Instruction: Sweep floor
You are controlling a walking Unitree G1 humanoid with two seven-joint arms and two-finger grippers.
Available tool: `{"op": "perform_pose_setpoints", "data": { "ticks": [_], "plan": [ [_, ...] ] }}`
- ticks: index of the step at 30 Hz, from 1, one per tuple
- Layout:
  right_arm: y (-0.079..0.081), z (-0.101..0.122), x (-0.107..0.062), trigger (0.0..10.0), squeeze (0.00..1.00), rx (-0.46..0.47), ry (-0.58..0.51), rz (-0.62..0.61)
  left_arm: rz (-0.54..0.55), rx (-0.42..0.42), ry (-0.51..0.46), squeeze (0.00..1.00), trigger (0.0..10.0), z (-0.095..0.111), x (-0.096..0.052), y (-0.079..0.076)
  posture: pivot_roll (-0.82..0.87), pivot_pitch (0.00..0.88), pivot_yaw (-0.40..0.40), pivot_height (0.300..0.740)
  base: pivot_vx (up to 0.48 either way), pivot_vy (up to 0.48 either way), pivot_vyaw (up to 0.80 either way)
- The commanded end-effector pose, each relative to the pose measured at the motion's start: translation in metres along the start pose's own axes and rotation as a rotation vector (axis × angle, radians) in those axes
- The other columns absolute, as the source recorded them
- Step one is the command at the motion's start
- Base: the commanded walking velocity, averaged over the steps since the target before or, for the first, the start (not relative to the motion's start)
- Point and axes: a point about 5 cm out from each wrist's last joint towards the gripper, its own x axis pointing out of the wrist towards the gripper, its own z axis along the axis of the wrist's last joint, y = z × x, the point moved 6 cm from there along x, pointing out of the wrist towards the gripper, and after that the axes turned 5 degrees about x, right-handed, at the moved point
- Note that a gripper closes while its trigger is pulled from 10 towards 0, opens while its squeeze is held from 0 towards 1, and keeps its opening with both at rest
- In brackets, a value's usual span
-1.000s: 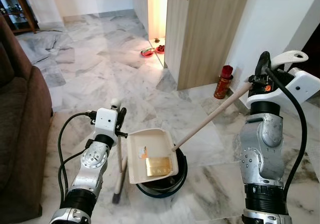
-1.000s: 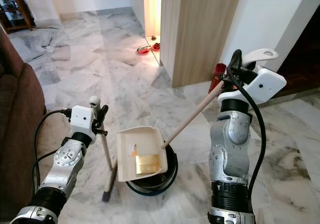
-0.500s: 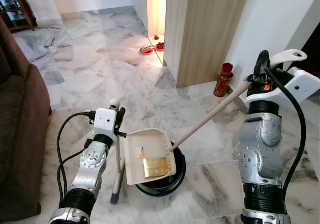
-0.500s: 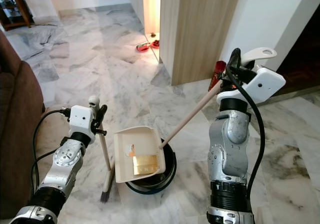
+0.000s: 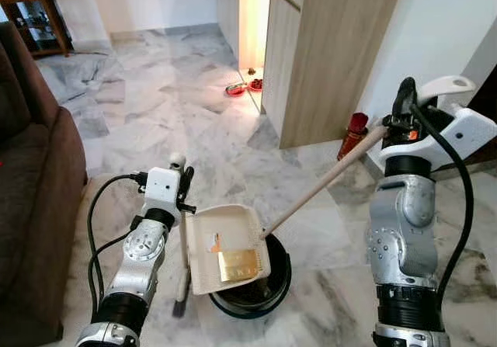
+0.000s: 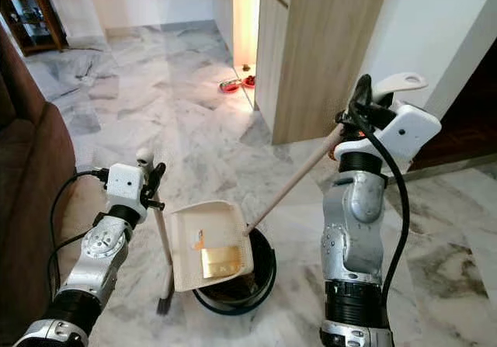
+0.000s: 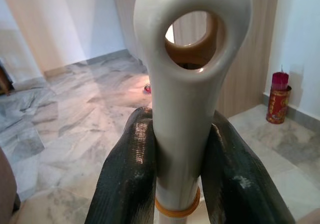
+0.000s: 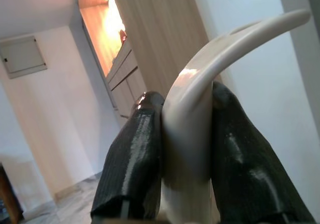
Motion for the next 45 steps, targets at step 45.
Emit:
{"op": "perform_pose_setpoints", "data": {
  "ticks": [45],
  "plan": [
    [0.118, 0.050, -0.035, 10.0, 0.00, -0.035, -0.242, 0.407, -0.006, 0.001, -0.063, 0.00, 10.0, 0.015, 0.004, -0.001, 0.12, 0.020, -0.013, 0.740, 0.048, 0.000, 0.00]
  ]
}}
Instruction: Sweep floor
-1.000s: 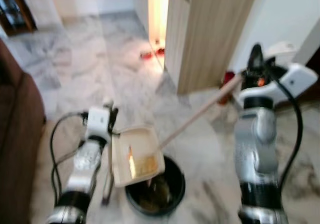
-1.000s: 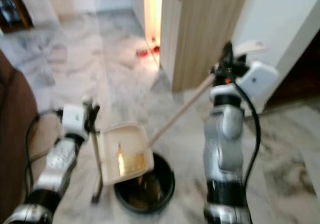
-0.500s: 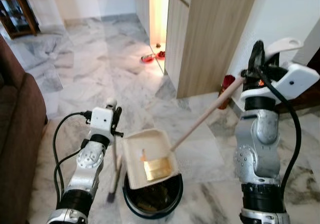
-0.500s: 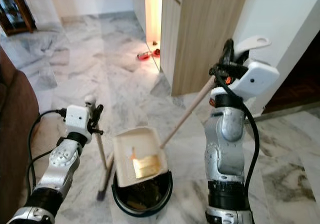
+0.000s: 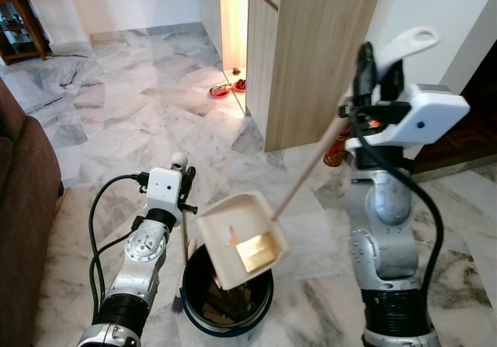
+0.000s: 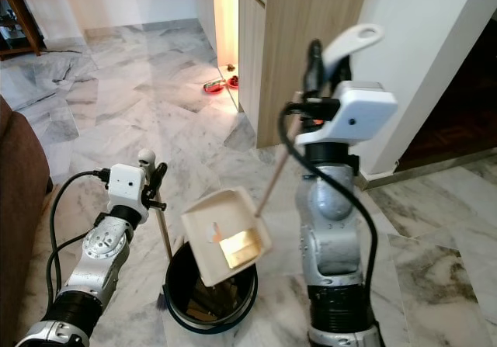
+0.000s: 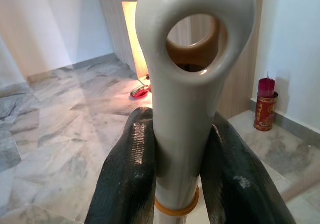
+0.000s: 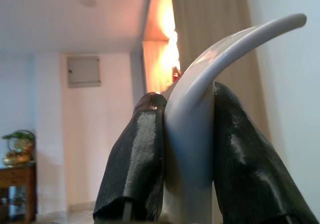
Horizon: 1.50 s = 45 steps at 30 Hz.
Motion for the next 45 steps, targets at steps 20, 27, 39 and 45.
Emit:
{"op": "perform_pose_setpoints", "data": {
  "ticks": [20, 27, 39, 45],
  "plan": [
    [0.097, 0.046, -0.033, 10.0, 0.00, -0.046, -0.188, 0.378, -0.019, 0.017, -0.060, 0.00, 10.0, 0.015, 0.004, -0.002, 0.12, 0.023, -0.013, 0.740, 0.000, 0.000, 0.00],
    [0.108, 0.052, -0.038, 10.0, 0.00, -0.009, -0.202, 0.390, -0.018, 0.017, -0.060, 0.00, 10.0, 0.014, 0.004, -0.002, 0.12, 0.021, -0.015, 0.740, 0.000, 0.000, 0.00],
    [0.120, 0.066, -0.046, 10.0, 0.00, -0.049, -0.266, 0.407, -0.019, 0.015, -0.062, 0.00, 10.0, 0.015, 0.004, -0.002, 0.12, 0.021, -0.019, 0.740, 0.000, 0.000, 0.00],
    [0.120, 0.067, -0.046, 10.0, 0.00, -0.061, -0.271, 0.398, -0.018, 0.015, -0.062, 0.00, 10.0, 0.015, 0.005, -0.002, 0.12, 0.022, -0.020, 0.740, 0.000, 0.000, 0.00]
  ]
}}
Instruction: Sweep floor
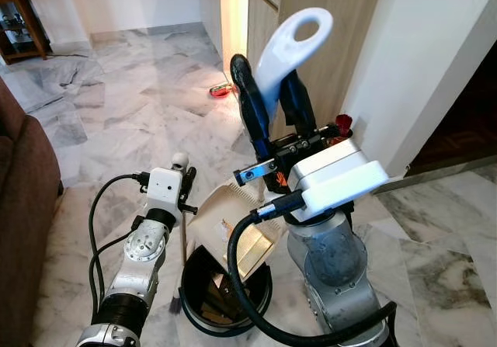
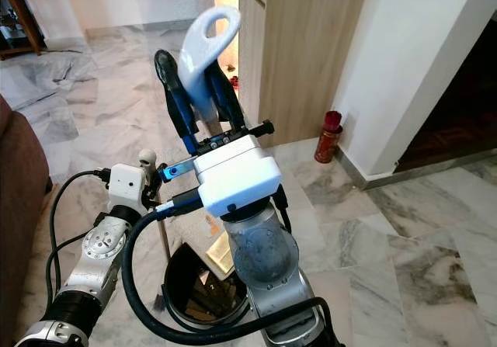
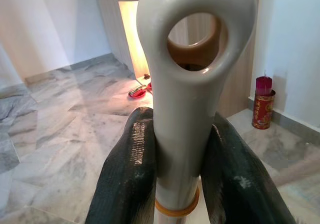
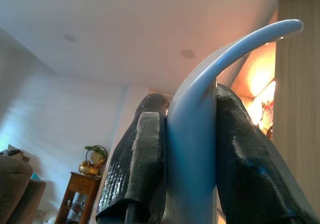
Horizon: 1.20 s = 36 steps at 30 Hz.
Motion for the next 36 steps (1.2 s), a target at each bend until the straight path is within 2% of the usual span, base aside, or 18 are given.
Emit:
{"op": "perform_pose_setpoints", "data": {
  "ticks": [1, 6, 14, 25, 33, 36],
  "plan": [
    [0.0013, 0.0266, 0.0058, 10.0, 0.00, -0.011, -0.108, 0.000, -0.003, 0.008, -0.061, 0.00, 10.0, 0.0150, 0.0046, 0.0000, 0.12, 0.021, -0.019, 0.740, 0.000, 0.000, 0.00],
    [-0.0037, 0.0282, 0.0054, 10.0, 0.00, -0.072, -0.122, -0.023, -0.004, 0.007, -0.063, 0.00, 10.0, 0.0153, 0.0048, -0.0002, 0.12, 0.021, -0.020, 0.740, 0.000, 0.000, 0.00],
    [-0.0072, 0.0293, 0.0053, 10.0, 0.00, -0.107, -0.131, -0.046, -0.006, 0.007, -0.064, 0.00, 10.0, 0.0155, 0.0048, -0.0009, 0.12, 0.023, -0.019, 0.740, 0.000, 0.000, 0.00],
    [-0.0047, 0.0322, 0.0053, 10.0, 0.00, -0.217, -0.157, -0.027, -0.005, 0.008, -0.062, 0.00, 10.0, 0.0151, 0.0046, -0.0010, 0.12, 0.028, -0.021, 0.740, 0.000, 0.000, 0.00],
    [-0.0053, 0.0307, 0.0049, 10.0, 0.00, -0.217, -0.151, -0.038, -0.008, 0.006, -0.063, 0.00, 10.0, 0.0152, 0.0051, -0.0017, 0.12, 0.025, -0.021, 0.740, 0.000, 0.000, 0.00],
    [-0.0071, 0.0233, 0.0049, 10.0, 0.00, -0.121, -0.107, -0.065, -0.009, 0.005, -0.062, 0.00, 10.0, 0.0150, 0.0052, -0.0020, 0.12, 0.024, -0.021, 0.740, 0.000, 0.000, 0.00]
  ]
}}
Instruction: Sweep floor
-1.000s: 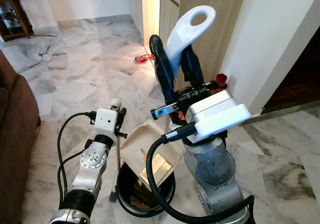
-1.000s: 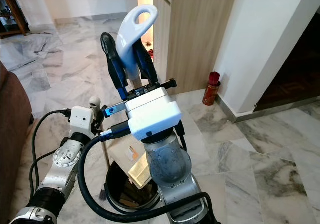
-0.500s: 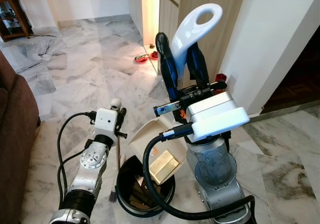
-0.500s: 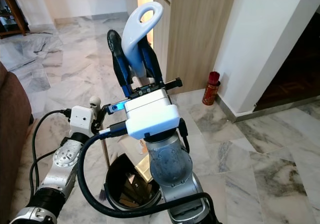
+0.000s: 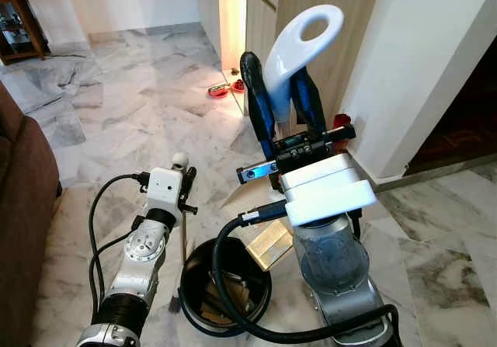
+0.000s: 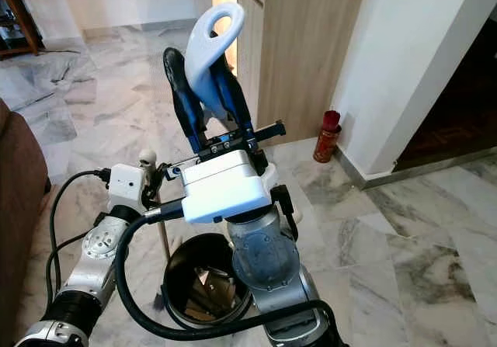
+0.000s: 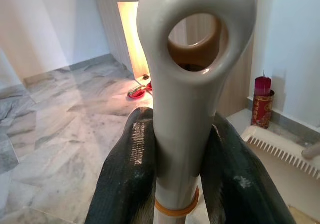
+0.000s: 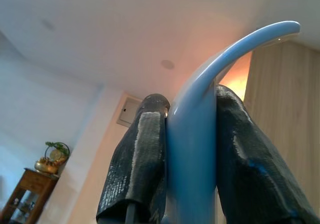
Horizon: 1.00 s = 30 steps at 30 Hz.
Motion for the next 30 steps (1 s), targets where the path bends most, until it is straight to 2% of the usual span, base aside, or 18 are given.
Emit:
{"op": "perform_pose_setpoints", "data": {
  "ticks": [1, 3, 6, 12, 15, 30],
  "plan": [
    [-0.0032, 0.0156, 0.0057, 10.0, 0.00, 0.069, -0.054, -0.033, -0.007, 0.005, -0.061, 0.00, 10.0, 0.0149, 0.0052, -0.0018, 0.12, 0.024, -0.021, 0.740, 0.000, 0.000, 0.00],
    [-0.0052, 0.0130, 0.0064, 10.0, 0.00, 0.116, -0.034, -0.068, -0.006, 0.006, -0.062, 0.00, 10.0, 0.0151, 0.0052, -0.0018, 0.12, 0.022, -0.022, 0.740, 0.000, 0.000, 0.00],
    [-0.0055, 0.0122, 0.0072, 10.0, 0.00, 0.119, -0.029, -0.074, -0.006, 0.006, -0.064, 0.00, 10.0, 0.0155, 0.0054, -0.0019, 0.12, 0.022, -0.022, 0.740, 0.000, 0.000, 0.00],
    [-0.0072, 0.0122, 0.0073, 10.0, 0.00, 0.093, -0.033, -0.074, -0.006, 0.006, -0.063, 0.00, 10.0, 0.0154, 0.0055, -0.0022, 0.12, 0.017, -0.025, 0.740, 0.000, 0.000, 0.00],
    [-0.0038, 0.0169, 0.0074, 10.0, 0.00, 0.028, -0.064, -0.034, -0.005, 0.004, -0.065, 0.00, 10.0, 0.0159, 0.0057, -0.0026, 0.12, 0.017, -0.026, 0.740, 0.000, 0.000, 0.00],
    [-0.0063, 0.0139, 0.0064, 10.0, 0.00, -0.005, -0.053, -0.049, -0.006, 0.001, -0.060, 0.00, 10.0, 0.0145, 0.0049, -0.0041, 0.12, 0.020, -0.031, 0.740, 0.000, 0.000, 0.00]
  ]
}}
